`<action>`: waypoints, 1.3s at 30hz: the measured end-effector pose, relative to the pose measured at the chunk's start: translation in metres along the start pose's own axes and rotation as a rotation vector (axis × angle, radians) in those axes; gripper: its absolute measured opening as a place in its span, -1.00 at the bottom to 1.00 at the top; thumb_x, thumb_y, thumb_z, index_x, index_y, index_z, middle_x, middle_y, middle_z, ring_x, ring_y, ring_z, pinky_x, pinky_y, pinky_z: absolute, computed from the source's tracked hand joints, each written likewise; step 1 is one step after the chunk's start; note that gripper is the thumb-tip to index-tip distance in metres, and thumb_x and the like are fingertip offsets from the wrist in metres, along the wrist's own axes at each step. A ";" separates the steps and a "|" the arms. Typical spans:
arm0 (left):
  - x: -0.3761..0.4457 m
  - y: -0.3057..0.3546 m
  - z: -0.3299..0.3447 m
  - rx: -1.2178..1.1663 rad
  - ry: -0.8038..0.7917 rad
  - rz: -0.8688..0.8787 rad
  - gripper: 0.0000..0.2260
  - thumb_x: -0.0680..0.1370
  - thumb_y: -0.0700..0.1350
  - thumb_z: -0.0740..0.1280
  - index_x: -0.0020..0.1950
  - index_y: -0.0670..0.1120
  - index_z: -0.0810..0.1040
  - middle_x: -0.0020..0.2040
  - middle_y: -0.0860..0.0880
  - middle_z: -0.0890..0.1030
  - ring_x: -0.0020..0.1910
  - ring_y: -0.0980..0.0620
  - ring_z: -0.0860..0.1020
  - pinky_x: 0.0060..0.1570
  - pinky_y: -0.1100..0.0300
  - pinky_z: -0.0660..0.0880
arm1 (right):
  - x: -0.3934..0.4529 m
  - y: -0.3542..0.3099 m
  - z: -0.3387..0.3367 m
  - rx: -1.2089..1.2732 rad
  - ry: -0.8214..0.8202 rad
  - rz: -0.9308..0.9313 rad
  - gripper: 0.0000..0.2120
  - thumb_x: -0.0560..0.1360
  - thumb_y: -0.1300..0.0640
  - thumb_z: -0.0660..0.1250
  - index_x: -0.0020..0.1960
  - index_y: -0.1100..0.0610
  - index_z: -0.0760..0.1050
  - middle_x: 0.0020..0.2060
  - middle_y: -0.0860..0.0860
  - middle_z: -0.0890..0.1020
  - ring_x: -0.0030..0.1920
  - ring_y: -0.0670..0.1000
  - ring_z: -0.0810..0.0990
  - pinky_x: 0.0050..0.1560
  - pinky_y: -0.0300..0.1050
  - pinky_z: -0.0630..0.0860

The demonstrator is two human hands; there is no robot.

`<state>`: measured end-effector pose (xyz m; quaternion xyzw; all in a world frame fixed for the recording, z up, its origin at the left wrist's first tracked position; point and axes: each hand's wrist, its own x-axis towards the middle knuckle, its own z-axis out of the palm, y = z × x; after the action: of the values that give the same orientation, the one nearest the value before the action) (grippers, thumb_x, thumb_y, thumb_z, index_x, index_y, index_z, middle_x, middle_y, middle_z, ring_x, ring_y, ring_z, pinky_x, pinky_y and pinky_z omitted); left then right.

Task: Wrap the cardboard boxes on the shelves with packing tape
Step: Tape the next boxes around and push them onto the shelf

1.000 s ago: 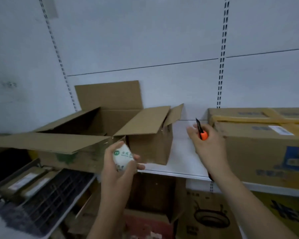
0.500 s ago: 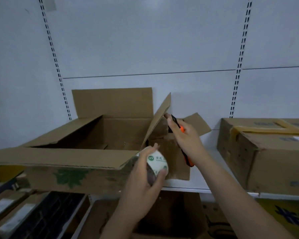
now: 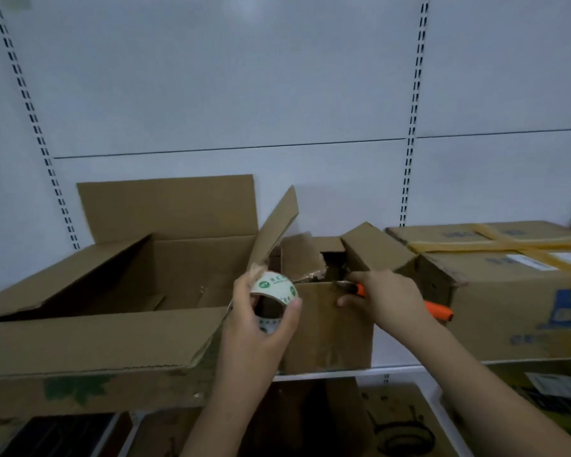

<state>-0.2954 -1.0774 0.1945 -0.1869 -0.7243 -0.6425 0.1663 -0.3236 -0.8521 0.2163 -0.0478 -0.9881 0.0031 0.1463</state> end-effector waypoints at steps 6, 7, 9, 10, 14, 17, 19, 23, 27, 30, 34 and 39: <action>0.005 0.005 0.016 0.074 0.057 0.024 -0.62 0.45 -0.02 0.48 0.14 0.29 0.42 0.02 0.39 0.53 0.06 0.34 0.54 -0.04 0.19 0.59 | -0.082 0.036 -0.020 0.226 0.222 0.119 -0.34 0.44 -0.44 0.12 0.48 -0.25 0.25 0.46 -0.32 0.24 0.23 -0.23 0.41 0.03 -0.15 0.56; 0.006 0.005 0.022 0.098 0.046 0.022 -0.62 0.46 -0.05 0.48 0.15 0.27 0.41 0.02 0.34 0.53 0.07 0.29 0.54 -0.01 0.17 0.58 | -0.091 0.040 -0.018 0.339 0.397 0.228 -0.33 0.43 -0.41 0.17 0.49 -0.21 0.26 0.46 -0.28 0.25 0.17 -0.21 0.39 -0.08 -0.17 0.53; 0.006 0.008 0.037 0.151 0.015 0.033 -0.60 0.47 -0.04 0.48 0.19 0.18 0.38 0.00 0.29 0.46 0.06 0.22 0.52 0.00 0.18 0.55 | -0.098 0.048 -0.012 0.517 0.677 0.478 -0.31 0.44 -0.28 0.33 0.50 -0.12 0.23 0.45 -0.10 0.24 0.15 -0.10 0.38 -0.12 -0.16 0.41; 0.005 0.009 0.045 0.182 0.003 0.043 -0.59 0.47 -0.02 0.49 0.20 0.15 0.35 0.00 0.30 0.42 0.03 0.22 0.50 -0.04 0.24 0.53 | -0.096 0.053 -0.008 0.612 0.719 0.573 -0.25 0.44 -0.22 0.40 0.53 -0.10 0.17 0.45 -0.06 0.22 0.18 -0.05 0.38 -0.06 -0.10 0.41; 0.000 0.009 0.071 0.316 0.044 0.052 -0.51 0.47 0.03 0.48 0.27 0.08 0.29 -0.03 0.18 0.44 0.00 0.14 0.52 -0.12 0.28 0.55 | -0.083 0.065 -0.004 0.838 0.658 0.677 -0.09 0.45 -0.12 0.45 0.61 -0.03 -0.02 0.45 0.03 0.27 0.37 0.08 0.38 0.22 0.08 0.44; -0.004 0.010 0.083 0.423 0.111 0.068 -0.52 0.52 -0.07 0.44 0.33 0.01 0.27 -0.05 0.06 0.44 -0.03 -0.01 0.59 -0.11 0.09 0.62 | -0.079 0.081 -0.003 0.757 0.552 0.795 -0.09 0.46 -0.14 0.45 0.61 0.02 -0.01 0.44 0.08 0.29 0.31 0.12 0.43 0.16 0.10 0.47; -0.011 0.012 0.092 0.474 0.105 0.119 -0.53 0.54 -0.15 0.40 0.33 0.08 0.23 -0.17 0.12 0.45 -0.17 0.04 0.61 -0.21 0.05 0.62 | -0.080 0.095 -0.001 0.856 0.447 0.851 -0.36 0.46 -0.15 0.45 0.42 0.10 0.37 0.25 0.11 0.51 0.16 0.12 0.54 0.10 0.09 0.50; -0.023 0.010 0.114 0.516 0.011 0.256 -0.45 0.50 -0.24 0.37 0.31 0.21 0.22 -0.13 0.14 0.67 -0.30 0.13 0.64 -0.40 0.07 0.60 | -0.089 0.104 -0.001 1.155 0.576 0.731 -0.71 0.48 0.01 0.44 -0.26 0.13 0.42 -0.38 0.03 0.49 -0.34 0.04 0.46 -0.24 -0.01 0.43; -0.020 0.013 0.135 0.543 -0.101 0.334 -0.46 0.53 -0.19 0.35 0.32 0.25 0.17 0.04 0.10 0.69 -0.25 0.12 0.65 -0.36 0.08 0.61 | -0.091 0.100 -0.017 0.625 0.617 0.429 -0.93 0.56 -0.02 0.34 0.05 -0.13 0.53 -0.10 -0.20 0.54 -0.10 -0.10 0.52 -0.09 -0.12 0.49; -0.008 0.015 0.139 0.607 -0.120 0.376 -0.48 0.52 -0.17 0.33 0.33 0.23 0.18 0.05 0.12 0.68 -0.17 0.10 0.67 -0.32 0.08 0.60 | -0.089 0.107 -0.013 0.411 0.327 0.183 -0.73 0.56 -0.11 0.29 0.25 -0.25 0.54 0.09 -0.29 0.59 0.10 -0.17 0.55 0.00 -0.19 0.53; -0.002 0.028 0.130 0.652 -0.172 0.416 -0.56 0.50 -0.11 0.31 0.28 0.19 0.22 -0.05 0.11 0.67 -0.28 0.11 0.64 -0.41 0.08 0.58 | -0.088 0.114 -0.019 0.295 0.164 0.086 -0.48 0.44 -0.43 0.11 0.33 -0.32 0.44 0.23 -0.36 0.53 0.24 -0.21 0.51 0.09 -0.17 0.55; 0.009 0.062 0.125 0.540 -0.092 0.458 -0.60 0.46 -0.13 0.31 0.20 0.17 0.25 -0.10 0.13 0.61 -0.44 0.15 0.52 -0.47 0.18 0.47 | -0.068 0.110 -0.022 0.302 0.000 0.083 -0.17 0.25 -0.58 0.02 0.39 -0.23 0.42 0.36 -0.31 0.45 0.33 -0.14 0.45 0.24 -0.09 0.48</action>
<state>-0.2735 -0.9460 0.2375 -0.3223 -0.8140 -0.3649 0.3168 -0.2419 -0.7491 0.2150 -0.0660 -0.9735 0.1578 0.1516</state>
